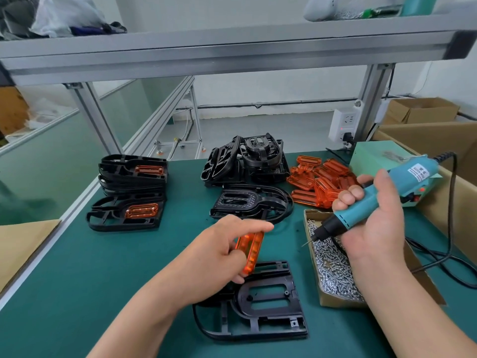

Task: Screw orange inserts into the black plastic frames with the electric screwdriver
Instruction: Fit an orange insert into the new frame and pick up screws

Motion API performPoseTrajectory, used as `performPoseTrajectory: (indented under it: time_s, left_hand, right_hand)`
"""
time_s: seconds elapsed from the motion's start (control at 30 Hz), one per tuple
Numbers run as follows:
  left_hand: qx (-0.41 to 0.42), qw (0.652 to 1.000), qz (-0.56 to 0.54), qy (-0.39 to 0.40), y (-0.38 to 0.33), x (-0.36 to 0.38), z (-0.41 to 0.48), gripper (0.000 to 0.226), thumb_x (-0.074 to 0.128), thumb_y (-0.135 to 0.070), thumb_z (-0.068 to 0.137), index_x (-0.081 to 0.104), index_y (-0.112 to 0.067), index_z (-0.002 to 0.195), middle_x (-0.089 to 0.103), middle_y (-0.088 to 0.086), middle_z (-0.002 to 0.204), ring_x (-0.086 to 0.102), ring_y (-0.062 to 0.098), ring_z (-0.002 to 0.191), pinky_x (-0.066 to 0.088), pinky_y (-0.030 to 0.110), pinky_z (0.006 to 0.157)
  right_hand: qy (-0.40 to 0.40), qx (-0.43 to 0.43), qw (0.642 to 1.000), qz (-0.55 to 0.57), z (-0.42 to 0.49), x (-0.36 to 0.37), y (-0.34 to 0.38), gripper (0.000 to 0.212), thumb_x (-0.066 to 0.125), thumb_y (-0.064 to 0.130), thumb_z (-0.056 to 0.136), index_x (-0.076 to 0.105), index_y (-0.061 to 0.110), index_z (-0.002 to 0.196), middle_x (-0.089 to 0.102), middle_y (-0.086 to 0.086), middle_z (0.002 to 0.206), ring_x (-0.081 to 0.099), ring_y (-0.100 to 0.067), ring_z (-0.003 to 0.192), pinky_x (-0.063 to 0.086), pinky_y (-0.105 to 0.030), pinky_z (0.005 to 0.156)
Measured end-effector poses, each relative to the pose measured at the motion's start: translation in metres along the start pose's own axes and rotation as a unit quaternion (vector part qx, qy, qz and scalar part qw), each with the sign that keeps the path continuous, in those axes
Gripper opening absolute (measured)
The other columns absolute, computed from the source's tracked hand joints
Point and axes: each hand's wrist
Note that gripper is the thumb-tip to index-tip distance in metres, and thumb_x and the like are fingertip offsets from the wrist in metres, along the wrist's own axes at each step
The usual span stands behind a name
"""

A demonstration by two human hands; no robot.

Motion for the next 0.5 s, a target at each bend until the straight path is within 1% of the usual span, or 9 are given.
performPoseTrajectory:
  time_s: [0.07,0.1,0.13,0.2,0.27,0.3,0.37,0.43,0.5]
  left_hand:
    - [-0.020,0.999,-0.027,-0.014,0.000,0.001,0.000,0.062,0.042,-0.010,0.086,0.063,-0.052,0.126,0.072,-0.007,0.098,0.077,0.018,0.079,0.065,0.031,0.075]
    - [-0.027,0.999,-0.038,-0.025,-0.001,0.002,-0.001,0.052,0.044,-0.012,0.090,0.064,-0.048,0.122,0.074,-0.003,0.093,0.078,0.019,0.079,0.066,0.034,0.076]
    - [-0.030,0.998,-0.044,-0.037,-0.001,0.002,-0.001,0.041,0.047,-0.017,0.094,0.064,-0.045,0.118,0.074,-0.003,0.093,0.078,0.019,0.081,0.066,0.036,0.076]
    - [-0.029,0.997,-0.041,-0.056,-0.002,0.003,0.000,0.023,0.054,-0.027,0.096,0.065,-0.042,0.110,0.074,-0.007,0.096,0.077,0.015,0.082,0.065,0.033,0.073]
    - [-0.019,0.998,-0.006,-0.066,-0.002,0.003,0.000,0.011,0.059,-0.036,0.096,0.065,-0.040,0.105,0.075,-0.010,0.092,0.072,0.006,0.076,0.060,0.026,0.068]
    - [-0.010,0.997,0.027,-0.072,-0.002,0.003,-0.001,0.009,0.060,-0.042,0.096,0.064,-0.040,0.103,0.075,-0.011,0.090,0.066,0.000,0.069,0.054,0.022,0.067]
    - [0.003,0.993,0.077,-0.085,-0.004,0.003,-0.002,0.014,0.060,-0.048,0.093,0.064,-0.038,0.101,0.074,-0.013,0.087,0.053,-0.002,0.060,0.045,0.017,0.062]
    - [-0.004,0.994,0.066,-0.083,-0.008,0.004,-0.004,0.013,0.062,-0.044,0.090,0.065,-0.034,0.096,0.071,-0.010,0.082,0.055,0.000,0.060,0.049,0.022,0.060]
    - [-0.017,0.996,0.066,-0.064,-0.011,0.005,-0.006,0.007,0.065,-0.037,0.090,0.066,-0.031,0.094,0.070,-0.007,0.081,0.067,0.006,0.063,0.060,0.032,0.065]
  right_hand:
    - [0.000,-0.001,1.000,-0.001,0.001,-0.001,0.000,0.026,0.068,0.041,0.101,0.062,0.016,0.095,0.050,0.003,0.074,0.050,-0.011,0.062,0.048,-0.024,0.059]
    - [0.001,-0.001,1.000,-0.003,0.001,-0.001,-0.001,0.026,0.068,0.041,0.101,0.062,0.016,0.095,0.050,0.003,0.074,0.050,-0.011,0.063,0.048,-0.024,0.059]
    - [0.003,-0.002,1.000,-0.003,0.001,0.000,-0.001,0.026,0.068,0.041,0.101,0.062,0.016,0.095,0.050,0.003,0.074,0.050,-0.011,0.063,0.048,-0.024,0.059]
    - [0.004,-0.002,1.000,-0.004,0.001,0.000,-0.001,0.026,0.067,0.040,0.102,0.062,0.016,0.095,0.050,0.003,0.074,0.050,-0.011,0.062,0.047,-0.024,0.059]
    - [0.002,-0.001,1.000,-0.004,0.001,0.001,-0.001,0.026,0.067,0.040,0.102,0.063,0.016,0.094,0.050,0.003,0.074,0.050,-0.011,0.062,0.047,-0.023,0.059]
    - [0.000,0.000,1.000,-0.004,0.000,0.001,-0.001,0.025,0.067,0.040,0.102,0.063,0.016,0.094,0.050,0.003,0.074,0.050,-0.011,0.062,0.047,-0.023,0.059]
    - [-0.002,0.000,1.000,-0.003,0.001,0.001,-0.001,0.025,0.066,0.039,0.102,0.063,0.016,0.093,0.050,0.003,0.073,0.050,-0.011,0.062,0.047,-0.023,0.059]
    - [-0.003,0.000,1.000,-0.003,0.001,0.002,-0.001,0.025,0.066,0.039,0.103,0.062,0.016,0.093,0.050,0.003,0.073,0.050,-0.011,0.061,0.047,-0.023,0.058]
    - [-0.004,0.003,1.000,-0.001,0.001,0.002,-0.001,0.025,0.066,0.038,0.103,0.062,0.015,0.094,0.049,0.003,0.073,0.050,-0.011,0.061,0.047,-0.023,0.058]
Point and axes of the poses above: each hand's wrist, its own z-axis towards the middle knuckle, its own x-axis out of the palm, y = z × x
